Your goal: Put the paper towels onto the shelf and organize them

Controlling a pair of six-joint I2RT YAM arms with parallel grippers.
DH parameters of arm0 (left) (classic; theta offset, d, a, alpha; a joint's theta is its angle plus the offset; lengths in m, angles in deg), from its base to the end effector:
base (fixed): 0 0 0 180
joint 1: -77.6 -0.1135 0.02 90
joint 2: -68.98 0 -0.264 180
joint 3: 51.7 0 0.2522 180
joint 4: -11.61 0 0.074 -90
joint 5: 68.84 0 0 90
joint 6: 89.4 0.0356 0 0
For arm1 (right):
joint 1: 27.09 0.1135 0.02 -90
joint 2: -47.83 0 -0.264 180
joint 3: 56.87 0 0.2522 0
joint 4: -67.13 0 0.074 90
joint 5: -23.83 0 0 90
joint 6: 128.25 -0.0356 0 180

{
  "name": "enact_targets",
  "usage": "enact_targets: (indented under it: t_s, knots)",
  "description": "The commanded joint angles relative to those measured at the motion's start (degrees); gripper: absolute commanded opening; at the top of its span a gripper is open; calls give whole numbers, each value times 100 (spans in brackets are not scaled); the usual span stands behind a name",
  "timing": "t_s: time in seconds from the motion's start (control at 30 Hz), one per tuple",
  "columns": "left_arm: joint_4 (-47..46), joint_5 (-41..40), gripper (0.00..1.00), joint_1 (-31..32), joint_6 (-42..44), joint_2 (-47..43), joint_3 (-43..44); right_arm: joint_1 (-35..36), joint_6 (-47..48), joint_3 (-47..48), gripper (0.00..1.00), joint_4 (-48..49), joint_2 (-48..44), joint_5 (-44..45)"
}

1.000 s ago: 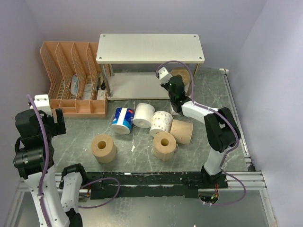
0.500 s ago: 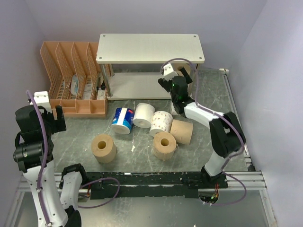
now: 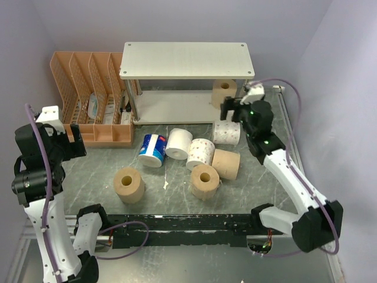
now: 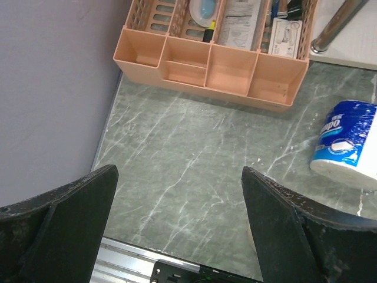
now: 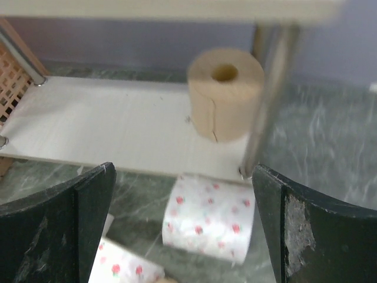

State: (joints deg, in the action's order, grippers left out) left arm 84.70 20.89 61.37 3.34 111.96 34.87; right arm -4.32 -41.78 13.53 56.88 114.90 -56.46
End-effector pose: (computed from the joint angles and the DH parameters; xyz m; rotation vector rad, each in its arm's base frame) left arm 0.1007 0.0295 0.4134 -0.2486 2.0774 0.2059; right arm 0.2579 0.1018 0.3581 -0.1569 1.6865 0.2007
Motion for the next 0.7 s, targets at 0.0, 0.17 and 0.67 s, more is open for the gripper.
enact_targets:
  t_s: [0.0,0.17,0.67]
  knots:
    - [-33,363,98,43,-114,-249,-39,-699,-1648,-683,100,-549,-554,-1079]
    - [72,422,98,49,-70,-390,50,-1552,-2478,-1004,79,-495,-3,-1666]
    - [107,213,98,47,8,-600,92,-2297,-3221,-1867,72,946,991,-2415]
